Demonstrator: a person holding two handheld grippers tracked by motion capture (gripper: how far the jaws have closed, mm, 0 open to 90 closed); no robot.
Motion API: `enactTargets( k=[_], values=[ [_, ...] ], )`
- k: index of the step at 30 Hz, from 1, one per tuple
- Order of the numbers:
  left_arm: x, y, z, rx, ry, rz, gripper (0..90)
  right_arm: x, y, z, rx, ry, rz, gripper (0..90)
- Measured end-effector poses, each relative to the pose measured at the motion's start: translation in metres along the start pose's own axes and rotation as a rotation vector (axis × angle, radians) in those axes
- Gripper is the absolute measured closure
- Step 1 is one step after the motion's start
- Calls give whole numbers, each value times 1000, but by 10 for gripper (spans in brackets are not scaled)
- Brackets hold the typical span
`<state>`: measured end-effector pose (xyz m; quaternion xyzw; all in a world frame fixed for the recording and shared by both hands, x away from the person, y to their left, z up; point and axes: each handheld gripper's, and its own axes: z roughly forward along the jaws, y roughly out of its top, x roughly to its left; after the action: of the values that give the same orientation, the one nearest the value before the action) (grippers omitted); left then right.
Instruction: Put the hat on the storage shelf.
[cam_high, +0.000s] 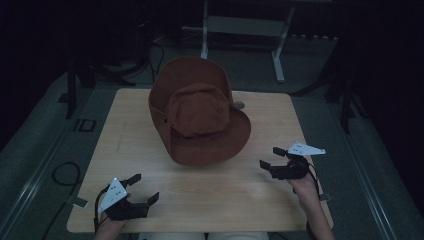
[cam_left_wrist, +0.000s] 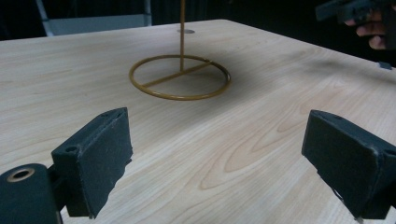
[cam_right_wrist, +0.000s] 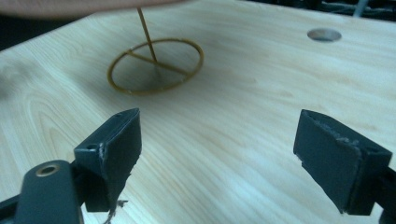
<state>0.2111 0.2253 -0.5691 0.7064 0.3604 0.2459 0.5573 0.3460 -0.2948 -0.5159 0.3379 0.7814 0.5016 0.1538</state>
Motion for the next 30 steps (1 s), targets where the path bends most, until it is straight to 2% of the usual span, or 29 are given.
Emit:
enactTargets(
  k=[6,8,11,15,21,23,27,28,30],
  values=[
    [1,-1,0,6,8,-1,91,-2,-17,-4,-2,-18,-4,151],
    [0,-1,1,11,7,2,91,-1,-24,-6,-2,-50,-8,151],
    [0,-1,1,11,6,5,91,0,-34,-9,-3,-64,-14,151],
    [1,-2,1,10,10,1,91,1,-45,-12,24,-97,-22,150],
    [0,-2,1,9,14,0,91,4,-62,-20,56,-191,-38,150],
    [0,-2,1,12,15,1,91,6,-64,-23,48,-233,-44,151],
    [0,-2,1,10,13,0,91,6,-68,-29,36,-283,-36,150],
    [1,-2,1,11,15,0,91,6,-70,-31,38,-309,-39,150],
    [1,-2,1,9,15,-2,91,3,-72,-33,20,-324,-7,150]
  ],
)
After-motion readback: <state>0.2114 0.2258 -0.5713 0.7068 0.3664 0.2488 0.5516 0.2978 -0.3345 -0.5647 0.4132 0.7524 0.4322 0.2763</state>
